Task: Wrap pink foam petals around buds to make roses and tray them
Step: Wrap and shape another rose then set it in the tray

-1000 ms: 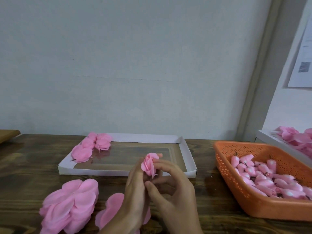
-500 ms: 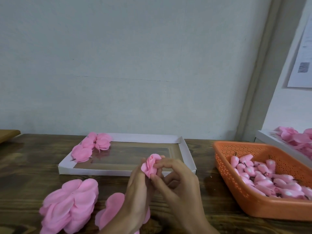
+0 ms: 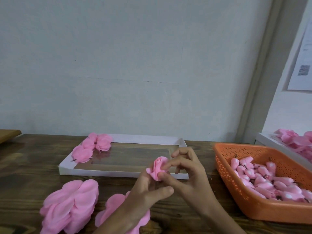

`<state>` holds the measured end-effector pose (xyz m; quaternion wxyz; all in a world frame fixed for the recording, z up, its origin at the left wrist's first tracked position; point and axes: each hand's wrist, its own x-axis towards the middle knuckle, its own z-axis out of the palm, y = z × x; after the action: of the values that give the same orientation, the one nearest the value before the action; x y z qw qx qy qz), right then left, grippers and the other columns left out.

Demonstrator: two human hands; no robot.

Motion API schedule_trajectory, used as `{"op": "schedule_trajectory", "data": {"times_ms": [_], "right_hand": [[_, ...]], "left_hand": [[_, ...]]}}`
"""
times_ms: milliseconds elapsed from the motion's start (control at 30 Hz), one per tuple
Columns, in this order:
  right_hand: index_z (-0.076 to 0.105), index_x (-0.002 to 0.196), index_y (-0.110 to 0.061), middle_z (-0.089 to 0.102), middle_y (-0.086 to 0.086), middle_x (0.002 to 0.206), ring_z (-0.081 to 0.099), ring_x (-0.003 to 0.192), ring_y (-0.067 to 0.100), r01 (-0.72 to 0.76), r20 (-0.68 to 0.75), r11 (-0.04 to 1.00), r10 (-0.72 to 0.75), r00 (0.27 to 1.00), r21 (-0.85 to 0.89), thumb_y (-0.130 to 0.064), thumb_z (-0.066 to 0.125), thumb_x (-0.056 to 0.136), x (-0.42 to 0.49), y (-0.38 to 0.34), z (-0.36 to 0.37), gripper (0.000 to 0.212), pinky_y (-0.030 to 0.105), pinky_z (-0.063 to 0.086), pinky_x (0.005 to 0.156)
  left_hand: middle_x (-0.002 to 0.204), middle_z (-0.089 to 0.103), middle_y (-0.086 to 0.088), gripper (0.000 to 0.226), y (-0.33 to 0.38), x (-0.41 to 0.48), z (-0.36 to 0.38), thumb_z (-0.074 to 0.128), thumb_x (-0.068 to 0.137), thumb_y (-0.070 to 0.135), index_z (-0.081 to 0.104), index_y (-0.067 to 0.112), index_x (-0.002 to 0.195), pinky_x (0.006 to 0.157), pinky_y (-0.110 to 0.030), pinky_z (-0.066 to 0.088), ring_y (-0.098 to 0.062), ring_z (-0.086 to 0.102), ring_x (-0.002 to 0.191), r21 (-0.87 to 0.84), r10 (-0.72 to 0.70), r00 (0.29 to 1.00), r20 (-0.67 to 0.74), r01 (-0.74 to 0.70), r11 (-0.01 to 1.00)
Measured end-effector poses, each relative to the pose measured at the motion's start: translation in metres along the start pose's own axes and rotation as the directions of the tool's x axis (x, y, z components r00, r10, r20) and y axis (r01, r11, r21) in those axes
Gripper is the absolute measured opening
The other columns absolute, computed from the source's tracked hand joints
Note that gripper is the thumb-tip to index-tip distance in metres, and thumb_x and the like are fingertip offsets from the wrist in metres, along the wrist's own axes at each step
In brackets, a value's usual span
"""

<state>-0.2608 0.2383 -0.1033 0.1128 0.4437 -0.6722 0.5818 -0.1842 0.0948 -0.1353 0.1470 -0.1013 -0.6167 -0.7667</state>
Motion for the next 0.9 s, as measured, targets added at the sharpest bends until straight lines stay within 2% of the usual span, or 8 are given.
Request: {"op": "schedule_trajectory", "data": {"times_ms": [133, 200, 267, 367, 467, 633, 800, 900], "right_hand": [[0.083, 0.088, -0.036, 0.057, -0.008, 0.115, 0.058, 0.110, 0.019, -0.026, 0.114, 0.998, 0.021, 0.993, 0.048, -0.034, 0.078, 0.085, 0.002, 0.004, -0.008, 0.006, 0.030, 0.053, 0.087], [0.083, 0.088, -0.037, 0.060, -0.012, 0.113, 0.059, 0.109, 0.020, -0.019, 0.148, 0.998, 0.010, 0.989, 0.057, -0.034, 0.082, 0.083, 0.002, 0.005, -0.008, 0.007, 0.032, 0.054, 0.086], [0.083, 0.089, -0.030, 0.066, -0.010, 0.110, 0.063, 0.107, 0.022, 0.006, 0.167, 0.998, -0.016, 0.986, 0.059, -0.028, 0.085, 0.082, 0.002, 0.009, -0.005, 0.008, 0.034, 0.056, 0.084], [0.076, 0.096, -0.017, 0.072, -0.005, 0.103, 0.069, 0.099, 0.026, 0.039, 0.183, 0.997, -0.052, 0.982, 0.070, -0.019, 0.088, 0.083, 0.000, 0.012, -0.003, 0.017, 0.037, 0.060, 0.078], [0.073, 0.109, -0.021, 0.074, -0.008, 0.107, 0.071, 0.099, 0.024, 0.030, 0.193, 0.999, -0.035, 0.981, 0.033, -0.023, 0.088, 0.083, 0.001, 0.011, -0.004, 0.031, 0.034, 0.060, 0.077], [0.079, 0.110, -0.026, 0.070, -0.009, 0.110, 0.068, 0.103, 0.021, 0.167, 0.253, 0.984, -0.148, 0.956, -0.057, -0.015, 0.086, 0.087, 0.003, 0.006, -0.006, 0.026, 0.037, 0.059, 0.081], [0.081, 0.101, -0.028, 0.065, -0.009, 0.115, 0.067, 0.107, 0.021, 0.156, 0.284, 0.987, -0.139, 0.949, -0.037, -0.025, 0.085, 0.088, -0.001, 0.001, -0.003, 0.014, 0.038, 0.058, 0.086], [0.082, 0.101, -0.030, 0.065, -0.014, 0.113, 0.066, 0.109, 0.017, 0.171, 0.256, 0.983, -0.148, 0.955, -0.069, -0.033, 0.086, 0.086, -0.003, -0.001, 0.002, 0.016, 0.031, 0.057, 0.086]], "left_hand": [[0.082, 0.072, -0.011, 0.027, 0.002, 0.002, 0.002, 0.084, 0.071, 0.021, 0.080, 0.017, 0.098, 0.077, -0.026, 0.055, -0.021, 0.071, 0.086, 0.197, -0.002, 0.997, -0.075, 0.016, 0.980], [0.078, 0.077, 0.003, 0.019, 0.003, 0.002, 0.004, 0.088, 0.077, 0.022, 0.082, 0.037, 0.088, 0.070, -0.016, 0.056, -0.007, 0.073, 0.079, 0.227, -0.006, 0.985, -0.171, 0.045, 0.973], [0.072, 0.074, 0.010, 0.036, 0.001, 0.002, 0.003, 0.083, 0.086, 0.011, 0.079, 0.046, 0.080, 0.063, -0.013, 0.054, -0.002, 0.070, 0.072, 0.279, 0.024, 0.980, -0.196, 0.032, 0.960], [0.066, 0.067, 0.004, 0.006, -0.001, 0.002, 0.005, 0.082, 0.076, 0.032, 0.077, 0.035, 0.078, 0.062, -0.023, 0.050, -0.007, 0.062, 0.067, 0.358, 0.123, 0.975, -0.183, -0.050, 0.932], [0.065, 0.063, 0.003, 0.014, -0.005, 0.004, 0.002, 0.075, 0.064, 0.046, 0.074, 0.033, 0.070, 0.063, -0.028, 0.049, -0.011, 0.059, 0.067, 0.400, 0.156, 0.969, -0.192, -0.069, 0.914], [0.064, 0.063, 0.004, 0.005, -0.014, 0.006, -0.004, 0.070, 0.067, 0.036, 0.072, 0.031, 0.066, 0.063, -0.026, 0.049, -0.010, 0.060, 0.068, 0.414, 0.168, 0.966, -0.196, -0.073, 0.907], [0.067, 0.061, -0.002, 0.010, -0.021, 0.007, 0.000, 0.070, 0.068, 0.025, 0.070, 0.015, 0.068, 0.068, -0.041, 0.042, -0.019, 0.056, 0.072, 0.309, 0.156, 0.957, -0.245, -0.076, 0.948], [0.075, 0.074, 0.000, 0.024, -0.023, 0.005, -0.003, 0.073, 0.069, 0.013, 0.077, 0.033, 0.081, 0.068, -0.031, 0.057, -0.015, 0.070, 0.074, 0.396, 0.130, 0.958, -0.254, -0.020, 0.918]]}}
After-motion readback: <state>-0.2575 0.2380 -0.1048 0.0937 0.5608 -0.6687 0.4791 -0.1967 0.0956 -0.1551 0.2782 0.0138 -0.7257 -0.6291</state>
